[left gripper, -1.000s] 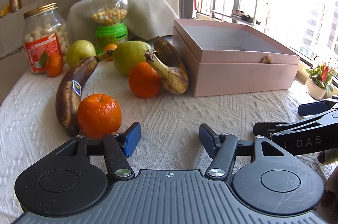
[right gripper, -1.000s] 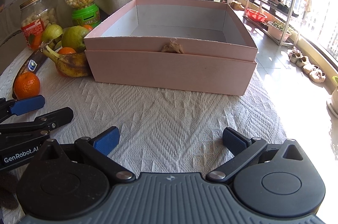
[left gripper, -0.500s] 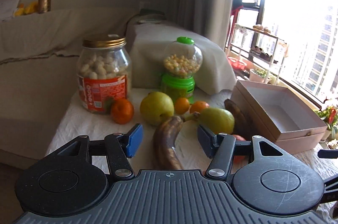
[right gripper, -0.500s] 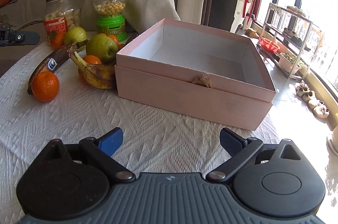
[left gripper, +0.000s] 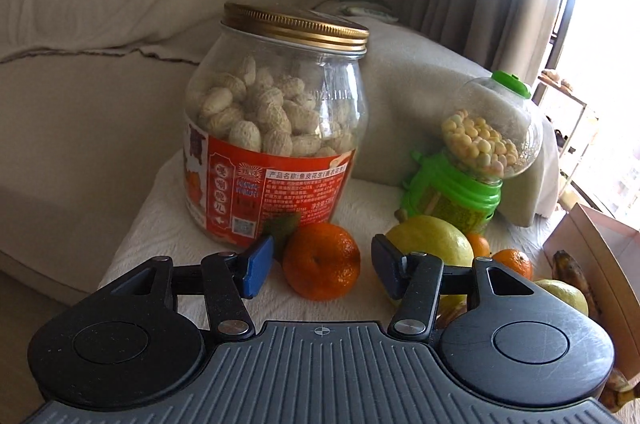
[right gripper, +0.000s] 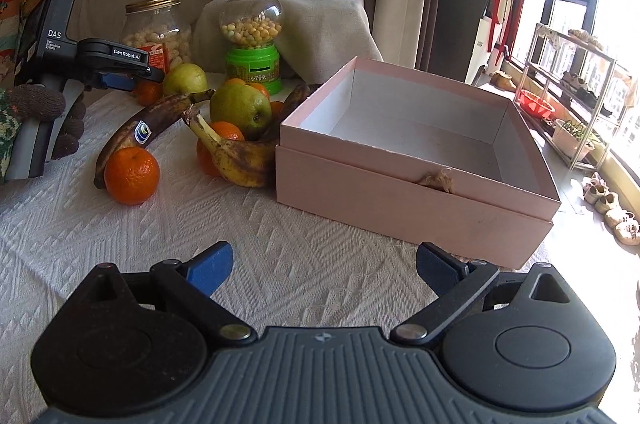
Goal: Organize fruits
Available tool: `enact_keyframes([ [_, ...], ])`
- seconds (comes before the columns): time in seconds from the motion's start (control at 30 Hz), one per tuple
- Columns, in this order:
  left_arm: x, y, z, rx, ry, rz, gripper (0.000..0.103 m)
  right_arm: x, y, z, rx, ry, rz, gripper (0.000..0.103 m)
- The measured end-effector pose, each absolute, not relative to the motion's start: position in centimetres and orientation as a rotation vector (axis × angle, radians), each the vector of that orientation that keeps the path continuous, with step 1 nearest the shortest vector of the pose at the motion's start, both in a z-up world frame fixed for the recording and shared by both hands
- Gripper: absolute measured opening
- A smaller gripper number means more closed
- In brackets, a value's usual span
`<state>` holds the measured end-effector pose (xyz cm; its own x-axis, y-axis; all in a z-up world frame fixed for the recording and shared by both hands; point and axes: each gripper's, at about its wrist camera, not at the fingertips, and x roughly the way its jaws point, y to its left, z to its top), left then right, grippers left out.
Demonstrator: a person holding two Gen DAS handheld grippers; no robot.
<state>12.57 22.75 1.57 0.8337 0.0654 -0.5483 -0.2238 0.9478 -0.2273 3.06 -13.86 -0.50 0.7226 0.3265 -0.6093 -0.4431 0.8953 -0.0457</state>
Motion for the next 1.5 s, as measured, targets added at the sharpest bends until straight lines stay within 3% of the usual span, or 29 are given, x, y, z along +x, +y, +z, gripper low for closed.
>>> enact_keyframes([
  [0.03, 12.7, 22.8, 1.3, -0.291, 0.578, 0.148, 0.050, 3.1, -13.8, -0.6, -0.191, 0.637, 0.429, 0.098],
  [0.47, 0.7, 17.9, 3.6, -0.279, 0.518, -0.075, 0.048, 2.5, -12.7, 0.1, -0.192, 0.613, 0.455, 0.098],
  [0.7, -5.0, 11.9, 3.0, -0.310, 0.610, -0.378, 0.049, 2.2, -12.0, -0.2, -0.158, 0.625, 0.468, 0.098],
  [0.97, -5.0, 9.0, 1.1, -0.236, 0.671, -0.395, 0.049, 1.5, -12.9, -0.1, -0.165, 0.609, 0.421, 0.098],
  [1.23, -5.2, 12.7, 4.6, -0.255, 0.551, -0.318, 0.049, 1.6, -13.0, 0.1, -0.161, 0.607, 0.425, 0.098],
  [1.33, -2.5, 14.6, 5.9, -0.257, 0.526, -0.189, 0.049, 1.4, -12.3, 0.0, -0.163, 0.606, 0.442, 0.098],
  [1.5, 4.2, 15.4, 5.6, -0.164, 0.630, -0.030, 0.049, 0.8, -11.5, -0.5, -0.189, 0.602, 0.451, 0.098],
])
